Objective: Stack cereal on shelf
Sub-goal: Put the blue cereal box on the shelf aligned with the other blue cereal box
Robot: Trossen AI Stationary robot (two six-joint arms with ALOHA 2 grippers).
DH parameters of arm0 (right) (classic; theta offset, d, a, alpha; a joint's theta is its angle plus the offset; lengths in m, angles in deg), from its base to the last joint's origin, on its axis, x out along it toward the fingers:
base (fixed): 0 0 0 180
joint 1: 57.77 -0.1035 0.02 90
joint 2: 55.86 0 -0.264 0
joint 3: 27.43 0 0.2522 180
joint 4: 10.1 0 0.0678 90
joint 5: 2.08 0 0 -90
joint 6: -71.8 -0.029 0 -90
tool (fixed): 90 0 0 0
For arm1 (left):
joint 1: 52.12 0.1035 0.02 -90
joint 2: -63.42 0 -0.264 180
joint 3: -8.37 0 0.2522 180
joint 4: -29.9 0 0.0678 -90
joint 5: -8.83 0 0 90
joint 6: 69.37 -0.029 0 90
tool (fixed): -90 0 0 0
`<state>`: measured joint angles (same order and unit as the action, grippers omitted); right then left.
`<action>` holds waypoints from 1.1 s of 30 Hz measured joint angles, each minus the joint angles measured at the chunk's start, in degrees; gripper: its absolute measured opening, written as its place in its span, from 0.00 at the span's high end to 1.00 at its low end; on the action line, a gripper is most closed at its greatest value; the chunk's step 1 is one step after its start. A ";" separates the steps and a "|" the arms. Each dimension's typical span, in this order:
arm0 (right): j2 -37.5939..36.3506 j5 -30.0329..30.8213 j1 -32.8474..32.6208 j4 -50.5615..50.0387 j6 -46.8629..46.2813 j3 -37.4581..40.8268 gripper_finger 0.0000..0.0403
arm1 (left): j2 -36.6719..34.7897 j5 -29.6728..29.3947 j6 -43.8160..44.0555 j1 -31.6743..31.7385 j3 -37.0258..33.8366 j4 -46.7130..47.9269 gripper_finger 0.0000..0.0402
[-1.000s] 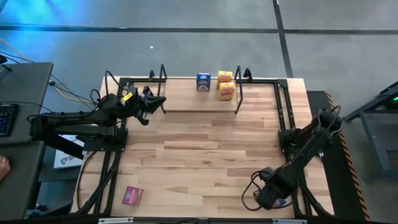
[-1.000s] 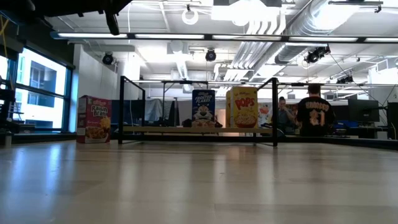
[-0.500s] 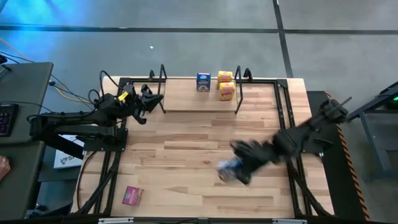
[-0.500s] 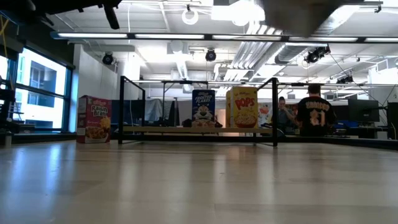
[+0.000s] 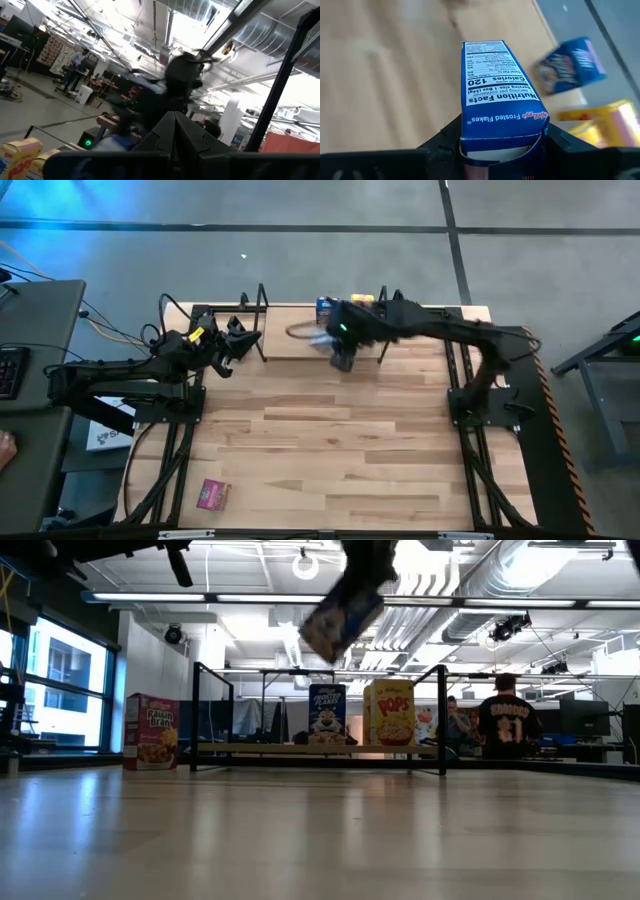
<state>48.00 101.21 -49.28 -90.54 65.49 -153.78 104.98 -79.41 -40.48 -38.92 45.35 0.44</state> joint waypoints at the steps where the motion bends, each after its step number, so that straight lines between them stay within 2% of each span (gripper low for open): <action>1: 2.26 0.01 1.62 -1.94 1.57 -2.11 0.66 | 0.00 0.00 0.01 -0.01 0.00 0.00 1.00; 8: 16.63 -0.12 8.56 -11.97 8.40 -12.77 0.66 | 0.00 -0.13 -0.35 -0.01 0.00 0.00 1.00; 15: 24.83 -2.43 10.29 -14.75 11.74 -20.15 0.66 | 0.00 -1.09 -0.51 -0.01 0.00 0.02 1.00; 33: 26.44 -3.25 11.07 -14.24 14.30 -20.69 0.66 | 0.00 -1.18 -0.47 -0.01 0.00 0.04 1.00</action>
<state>74.44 97.96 -38.21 -104.79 79.79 -174.47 104.98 -80.59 -40.95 -38.93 45.35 0.48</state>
